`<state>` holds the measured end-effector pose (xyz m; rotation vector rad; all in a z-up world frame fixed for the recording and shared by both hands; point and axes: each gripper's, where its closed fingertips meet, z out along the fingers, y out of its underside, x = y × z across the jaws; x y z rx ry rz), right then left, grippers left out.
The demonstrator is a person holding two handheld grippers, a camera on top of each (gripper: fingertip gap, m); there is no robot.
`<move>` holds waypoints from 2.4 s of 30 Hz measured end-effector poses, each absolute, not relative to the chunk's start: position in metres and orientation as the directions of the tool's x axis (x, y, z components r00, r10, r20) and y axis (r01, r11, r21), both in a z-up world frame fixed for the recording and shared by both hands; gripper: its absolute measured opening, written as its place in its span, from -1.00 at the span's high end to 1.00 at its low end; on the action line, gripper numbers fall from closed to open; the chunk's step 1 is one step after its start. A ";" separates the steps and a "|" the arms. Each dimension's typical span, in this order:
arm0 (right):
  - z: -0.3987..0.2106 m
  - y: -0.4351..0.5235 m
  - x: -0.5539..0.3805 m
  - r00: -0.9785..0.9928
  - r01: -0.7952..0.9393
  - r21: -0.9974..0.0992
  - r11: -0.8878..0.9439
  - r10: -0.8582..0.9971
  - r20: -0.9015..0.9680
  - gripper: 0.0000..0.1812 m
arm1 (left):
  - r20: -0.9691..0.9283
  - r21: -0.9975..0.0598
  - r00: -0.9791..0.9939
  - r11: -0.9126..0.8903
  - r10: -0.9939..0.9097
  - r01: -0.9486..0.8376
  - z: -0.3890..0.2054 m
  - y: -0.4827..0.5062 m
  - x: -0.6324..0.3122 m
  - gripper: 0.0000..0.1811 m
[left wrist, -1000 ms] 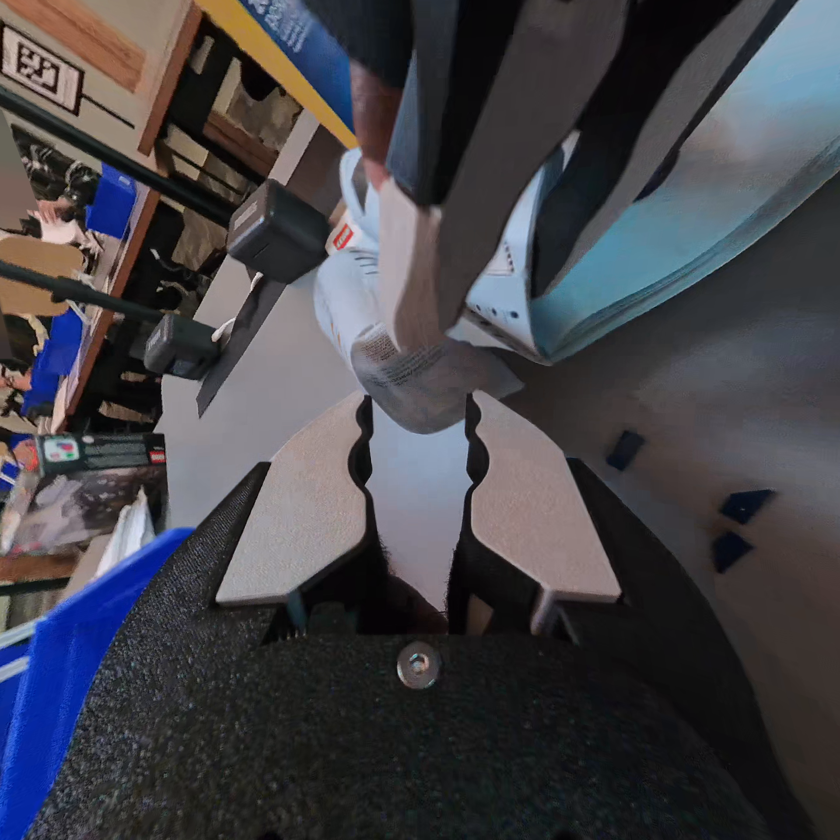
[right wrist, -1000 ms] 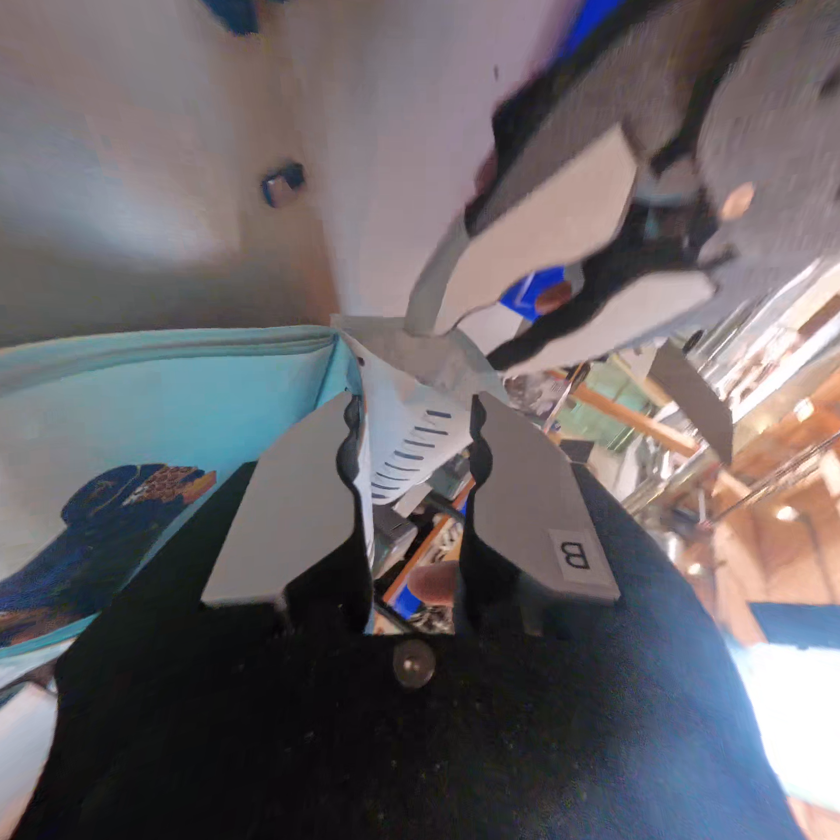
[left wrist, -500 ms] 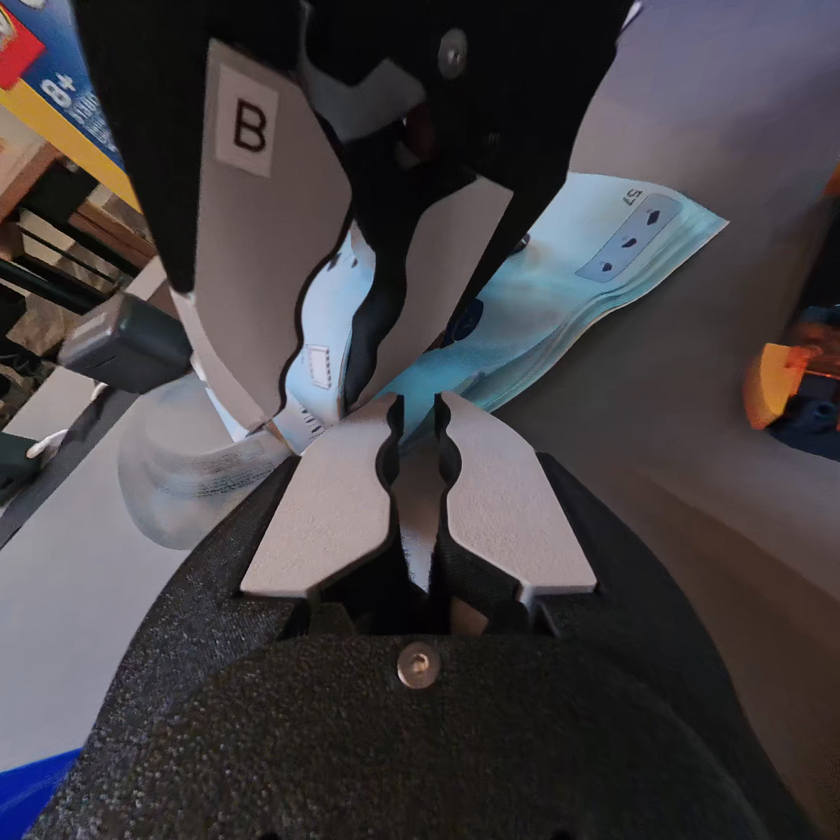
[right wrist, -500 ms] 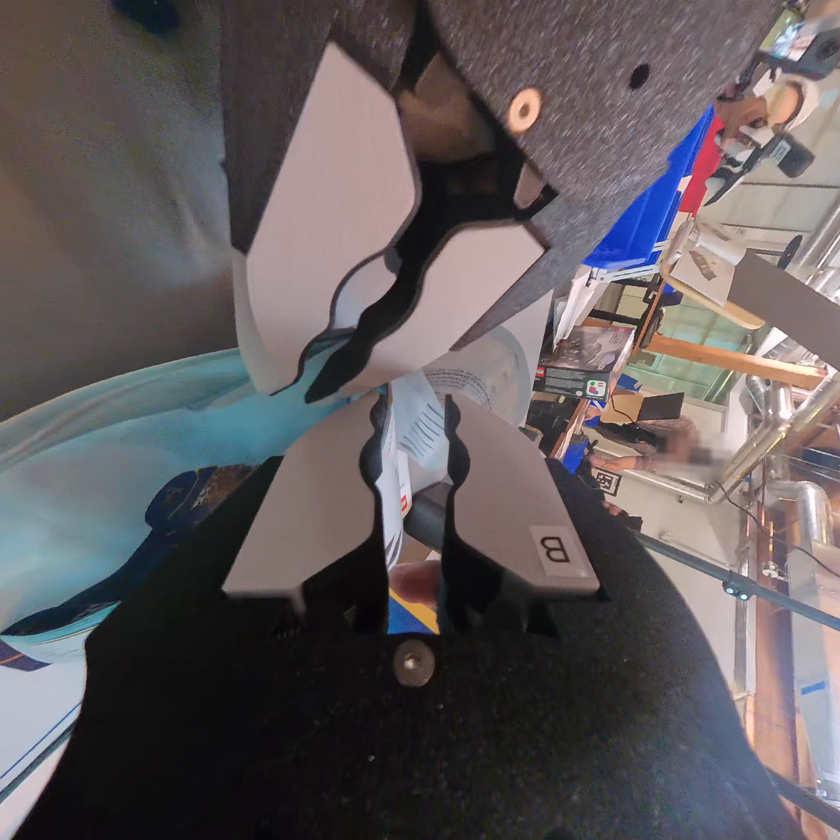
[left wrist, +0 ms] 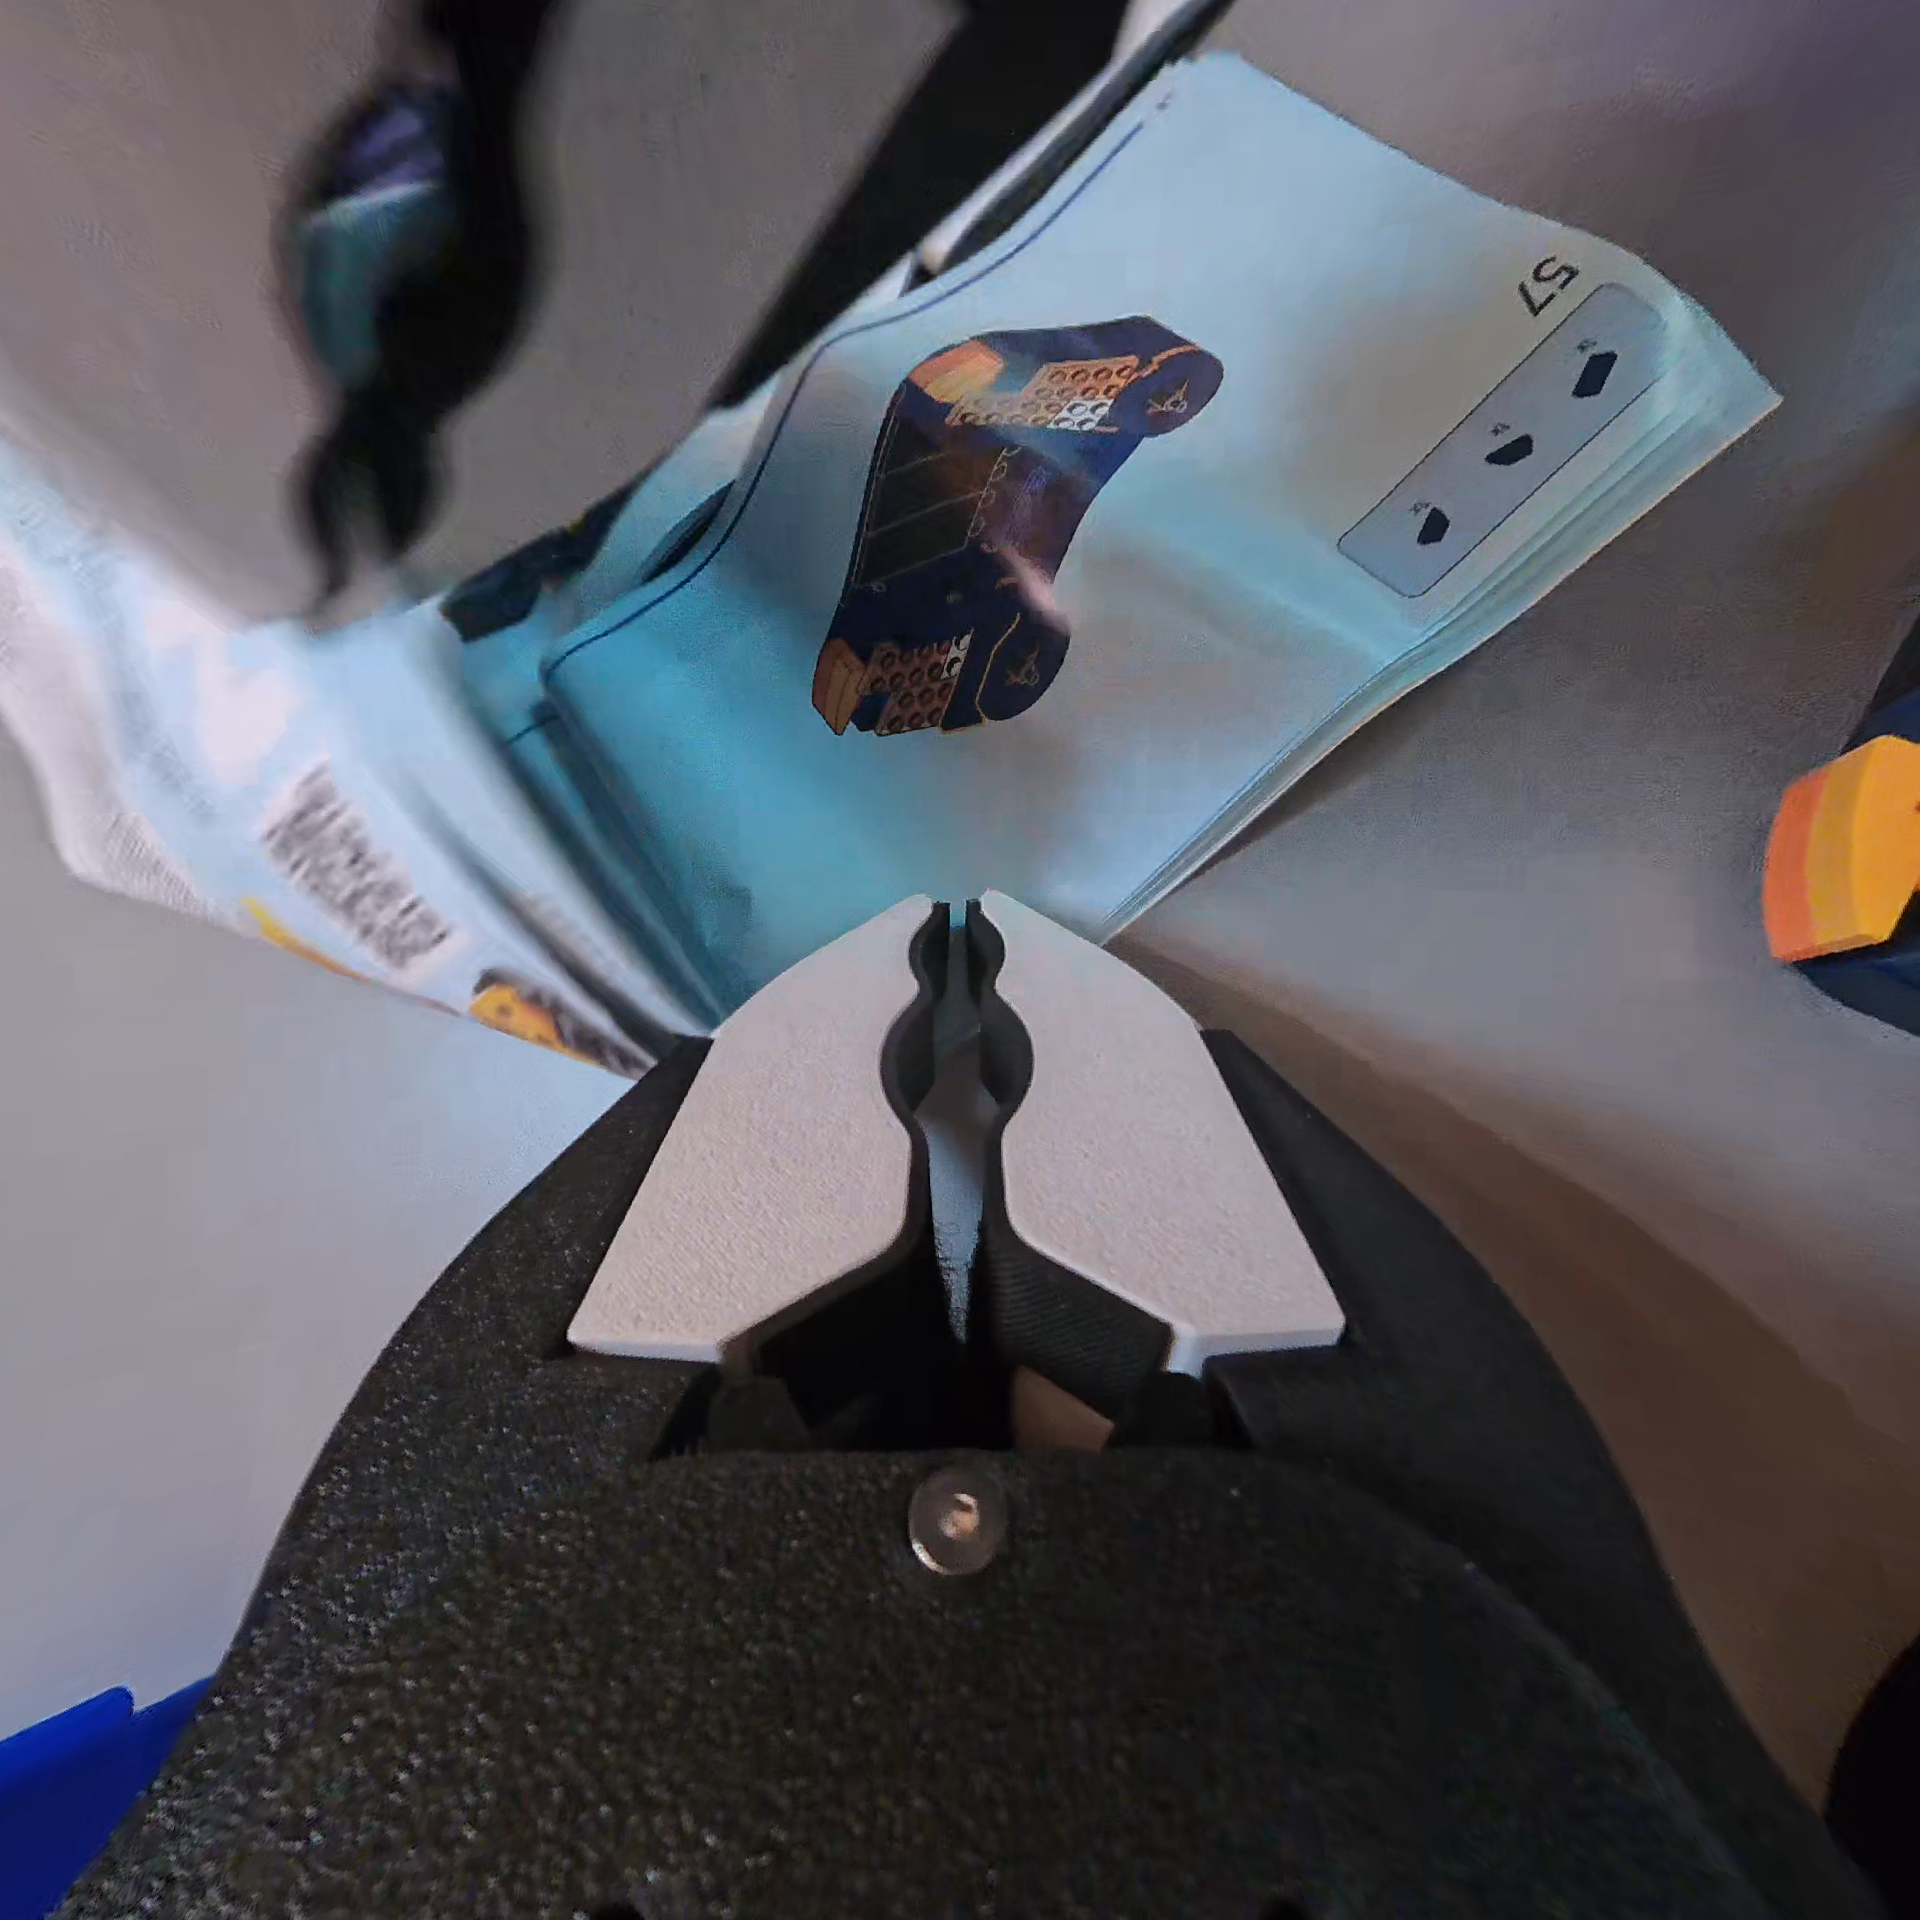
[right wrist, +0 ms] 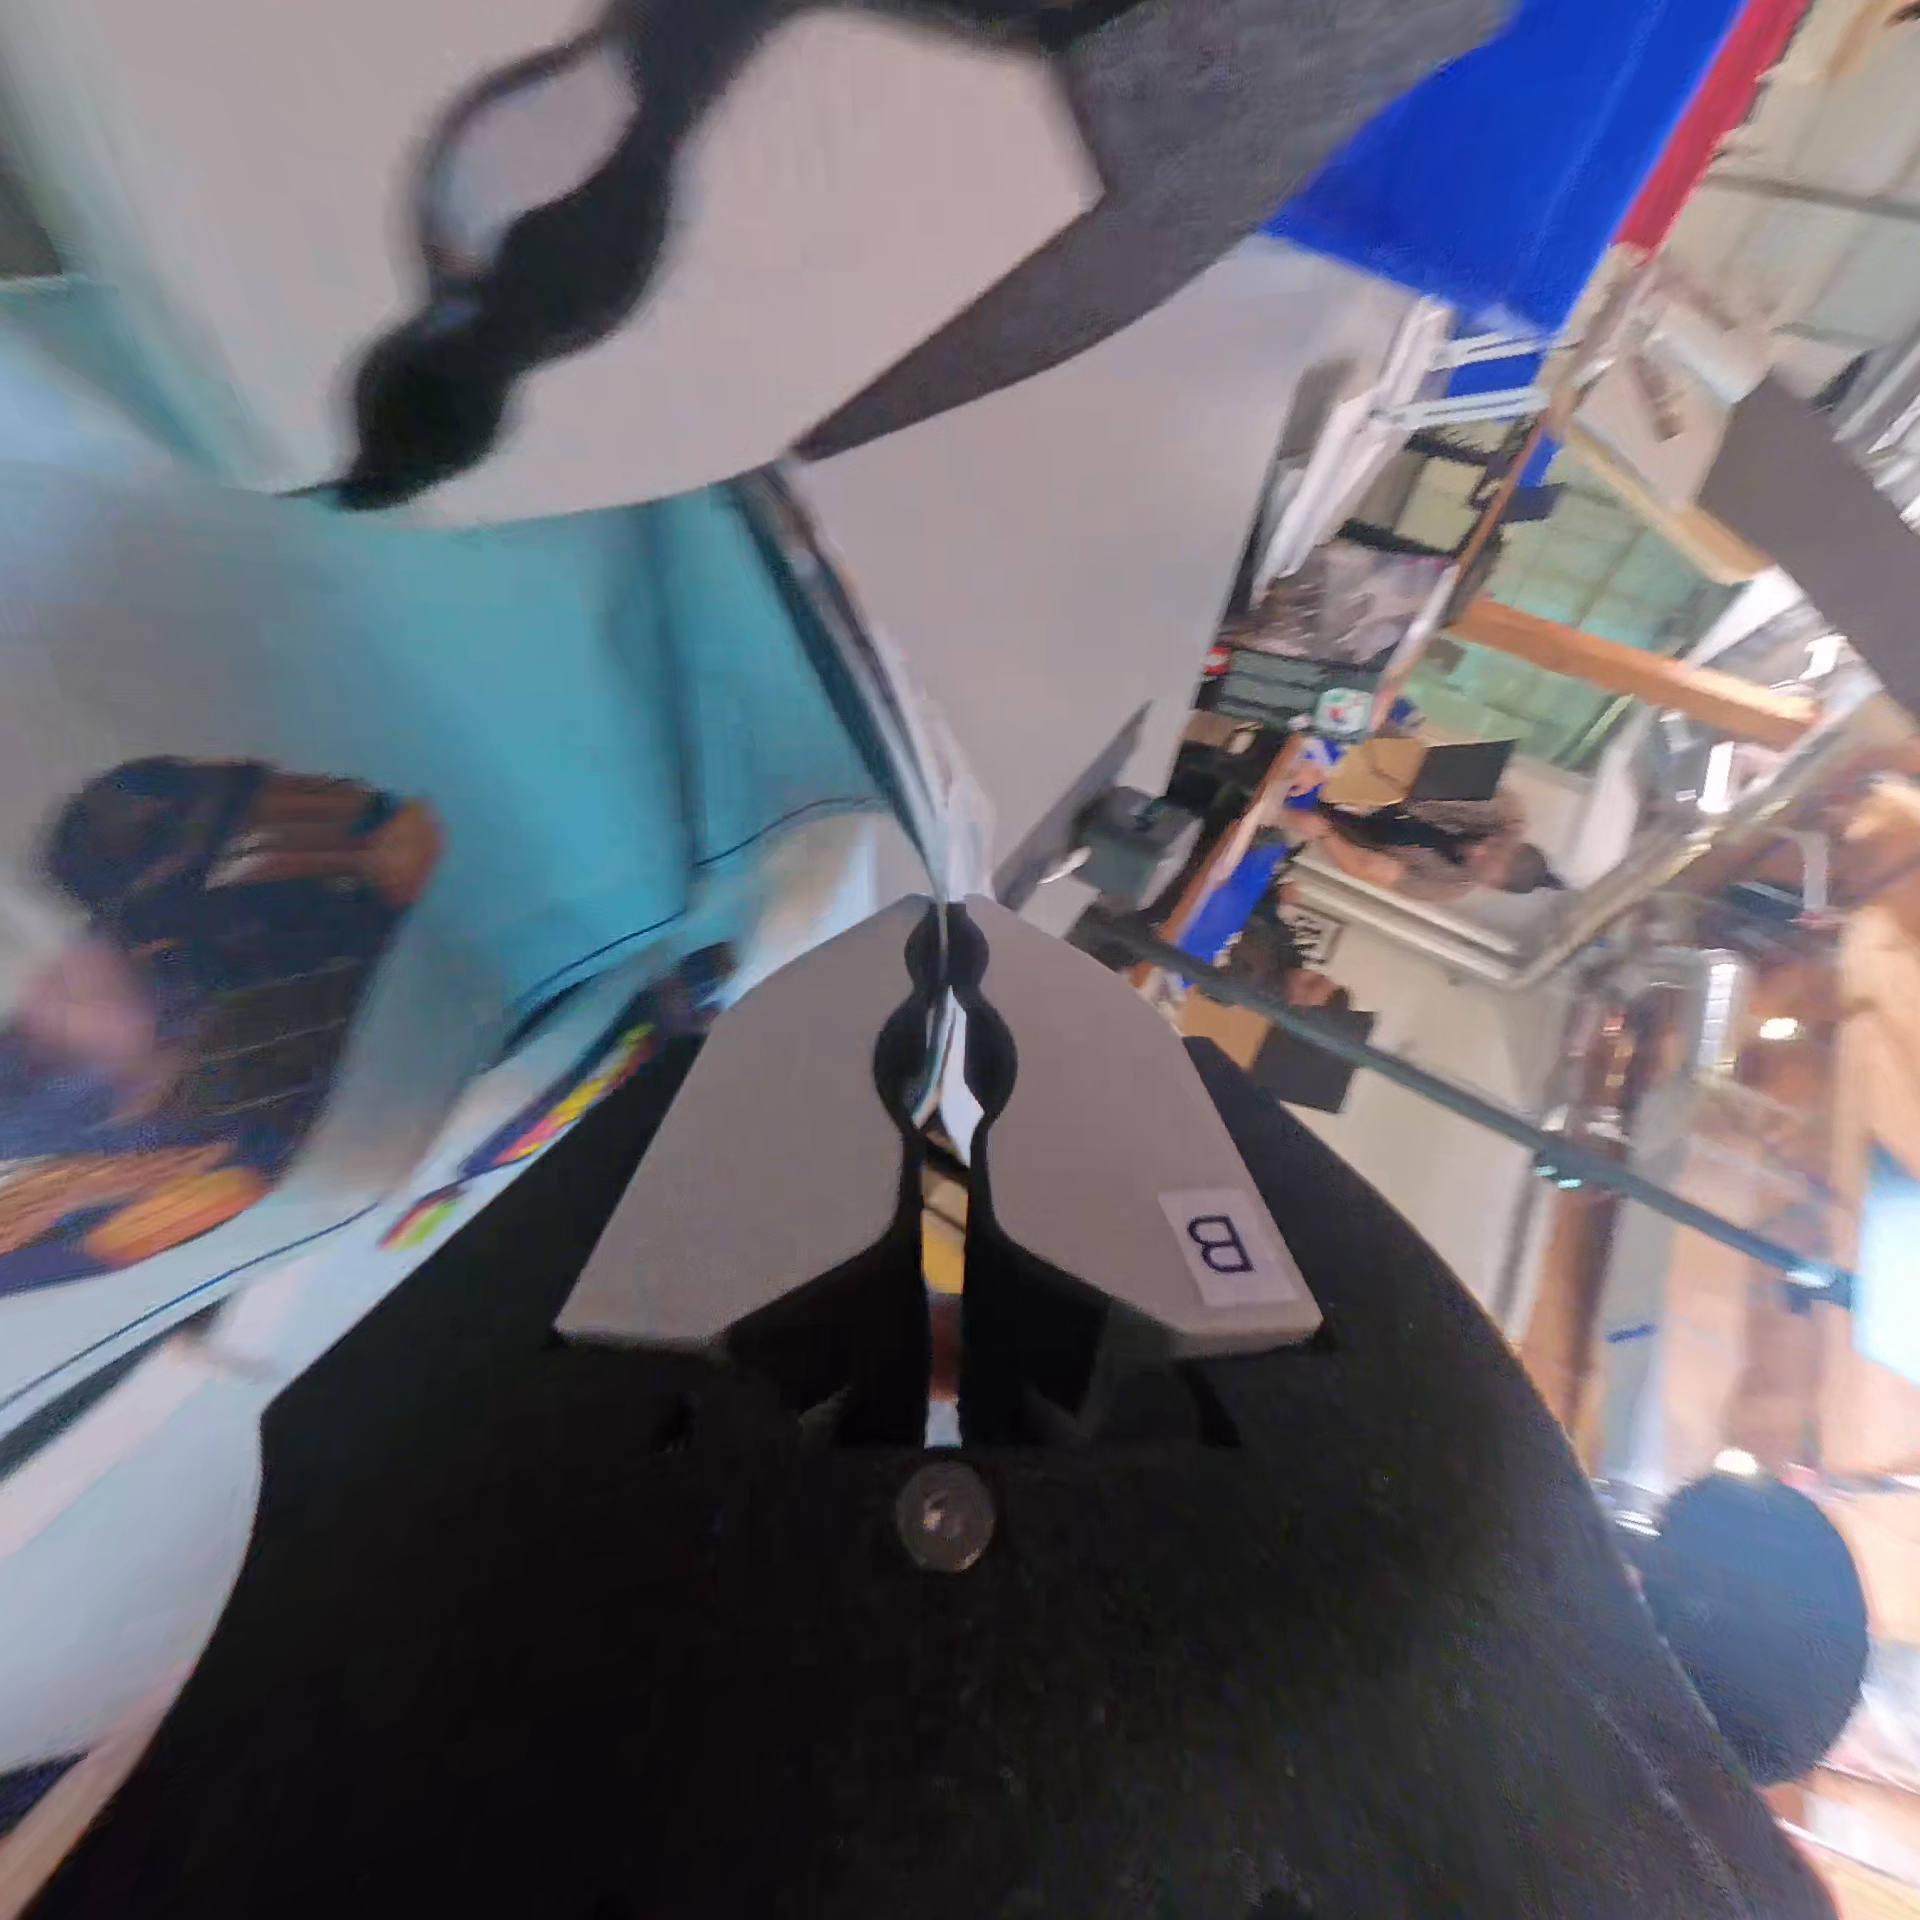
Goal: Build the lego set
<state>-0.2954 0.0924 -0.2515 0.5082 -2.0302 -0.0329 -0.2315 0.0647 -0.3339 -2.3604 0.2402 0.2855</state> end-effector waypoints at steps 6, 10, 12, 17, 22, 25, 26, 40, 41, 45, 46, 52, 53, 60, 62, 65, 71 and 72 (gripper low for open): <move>-0.229 0.021 -0.324 -0.227 -0.526 0.216 0.823 -0.381 0.896 0.56 | -0.125 -0.737 0.990 -0.662 -0.065 -0.137 -0.324 0.059 -0.222 0.94; -0.226 0.025 -0.325 -0.473 -0.450 -0.156 0.879 -0.086 0.877 0.47 | -0.042 -0.774 0.999 -0.631 -0.035 -0.054 -0.318 0.051 -0.223 0.93; -0.231 0.035 -0.318 -0.626 -0.352 -0.325 0.878 0.037 0.779 0.47 | -0.026 -0.774 0.999 -0.632 -0.031 -0.039 -0.320 0.049 -0.223 0.93; -0.224 0.025 -0.270 -0.943 0.059 -0.720 0.692 0.275 0.187 0.27 | 0.063 -0.777 0.997 -0.625 0.052 0.082 -0.327 0.052 -0.231 0.87; -0.208 0.050 -0.272 -0.799 0.289 -0.703 0.650 0.569 0.197 0.61 | 0.168 -0.849 0.960 -0.462 0.222 0.255 -0.302 0.051 -0.255 0.83; -0.246 0.089 -0.236 -0.714 0.482 -0.543 0.687 0.668 0.211 0.78 | 0.271 -0.861 0.921 -0.357 0.280 0.362 -0.291 0.045 -0.269 0.83; -0.263 0.099 -0.222 -0.704 0.534 -0.484 0.694 0.681 0.201 0.78 | 0.283 -0.868 0.912 -0.326 0.297 0.375 -0.288 0.044 -0.274 0.83; -0.337 0.149 -0.141 -0.628 0.716 -0.345 0.607 0.776 0.062 0.79 | -0.304 -0.763 0.947 -0.623 0.108 -0.174 -0.273 0.044 -0.274 0.90; -0.337 0.157 -0.134 -0.619 0.739 -0.293 0.606 0.783 0.061 0.79 | -0.299 -0.722 0.954 -0.655 0.004 -0.223 -0.282 0.052 -0.260 0.88; -0.336 0.178 -0.114 -0.557 0.811 -0.168 0.561 0.827 0.077 0.81 | -0.217 -0.648 0.966 -0.720 -0.137 -0.248 -0.311 0.076 -0.241 0.88; -0.331 0.182 -0.114 -0.522 0.825 -0.187 0.533 0.846 0.108 0.81 | -0.219 -0.644 0.968 -0.727 -0.123 -0.238 -0.312 0.079 -0.244 0.89; -0.280 0.181 -0.116 -0.208 0.801 -0.548 0.240 0.971 0.121 0.66 | -0.188 -0.792 0.935 -0.517 -0.300 -0.325 -0.279 0.114 -0.186 0.88; -0.286 0.182 -0.112 -0.171 0.807 -0.550 0.214 0.977 0.128 0.61 | -0.202 -0.787 0.928 -0.512 -0.314 -0.345 -0.283 0.119 -0.181 0.88; -0.338 0.181 -0.096 0.027 0.859 -0.511 0.022 0.996 0.088 0.83 | -0.153 -0.602 0.928 -0.713 -0.339 -0.360 -0.337 0.102 -0.187 1.00; -0.338 0.175 -0.096 0.012 0.856 -0.516 0.026 0.997 0.071 0.83 | -0.103 -0.582 0.939 -0.746 -0.329 -0.325 -0.337 0.094 -0.187 1.00; -0.338 0.169 -0.096 -0.018 0.853 -0.521 0.044 0.998 0.055 0.82 | -0.081 -0.566 0.942 -0.763 -0.325 -0.312 -0.337 0.088 -0.187 1.00; -0.336 0.158 -0.104 -0.052 0.818 -0.573 0.052 0.999 0.017 0.78 | -0.076 -0.545 0.953 -0.788 -0.294 -0.287 -0.337 0.079 -0.195 1.00; -0.336 0.156 -0.105 -0.068 0.813 -0.578 0.066 0.998 0.018 0.76 | -0.076 -0.541 0.953 -0.791 -0.293 -0.286 -0.337 0.078 -0.197 1.00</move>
